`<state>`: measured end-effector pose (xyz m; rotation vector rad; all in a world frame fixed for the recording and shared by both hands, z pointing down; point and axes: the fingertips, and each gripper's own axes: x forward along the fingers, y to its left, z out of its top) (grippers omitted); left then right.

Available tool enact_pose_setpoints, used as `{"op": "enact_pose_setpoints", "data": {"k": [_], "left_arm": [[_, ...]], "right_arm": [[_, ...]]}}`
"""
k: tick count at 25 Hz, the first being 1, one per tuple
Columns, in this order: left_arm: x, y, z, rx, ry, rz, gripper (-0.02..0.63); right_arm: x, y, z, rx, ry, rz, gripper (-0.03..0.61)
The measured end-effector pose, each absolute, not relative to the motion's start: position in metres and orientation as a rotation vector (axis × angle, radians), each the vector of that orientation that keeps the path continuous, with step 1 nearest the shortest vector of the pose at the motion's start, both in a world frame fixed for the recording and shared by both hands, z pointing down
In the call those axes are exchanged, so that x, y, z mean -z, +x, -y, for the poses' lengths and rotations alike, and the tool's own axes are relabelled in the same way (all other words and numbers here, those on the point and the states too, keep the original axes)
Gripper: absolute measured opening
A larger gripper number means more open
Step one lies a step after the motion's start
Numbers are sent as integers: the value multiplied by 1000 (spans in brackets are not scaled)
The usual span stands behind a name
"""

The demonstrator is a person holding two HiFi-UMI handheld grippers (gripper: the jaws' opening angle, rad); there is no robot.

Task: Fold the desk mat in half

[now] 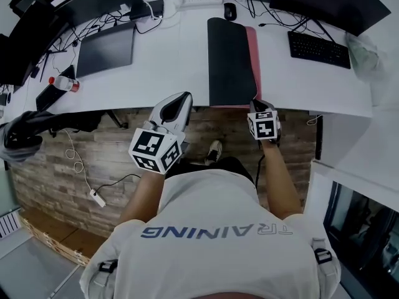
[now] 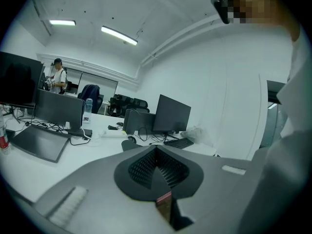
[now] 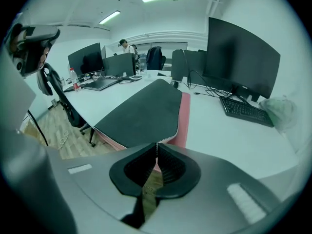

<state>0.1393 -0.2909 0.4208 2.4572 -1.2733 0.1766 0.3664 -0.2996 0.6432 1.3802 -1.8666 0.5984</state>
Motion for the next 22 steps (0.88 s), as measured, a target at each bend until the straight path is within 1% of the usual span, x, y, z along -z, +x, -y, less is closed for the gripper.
{"op": "enact_pose_setpoints", "data": {"k": [4,7,9,10,11,14,16,18,19,20,22], "left_arm": [[-422,151,289,-187,2468,1249,-2],[-423,152,286,-195,2469,1242,-2],[-422,151,284,-195,2472,1240,-2],[-421,150,283,-195,2474,1239,-2],[-420,149,283,-194,2477,1238,-2],[-416,147,281,-187,2486,1236,-2],[-413,145,280,-180,2496,1236,-2],[-409,141,279,-172,2506,1237,-2],[-406,139,279,-165,2512,1238,-2],[-403,136,279,-158,2519,1240,-2],[-395,131,280,-138,2533,1246,-2]], "right_arm": [[-651,389,294,-679,1417,1823,26],[-651,393,292,-667,1424,1839,34],[-649,393,294,-651,1427,1859,88],[-647,394,295,-648,1440,1862,134],[-644,395,296,-646,1461,1861,153],[-627,400,302,-629,1529,1863,164],[-611,399,305,-611,1564,1889,163],[-593,395,308,-590,1603,1923,147],[-582,394,309,-573,1628,1933,124],[-572,393,310,-551,1653,1936,83],[-551,392,312,-509,1702,1939,38]]}}
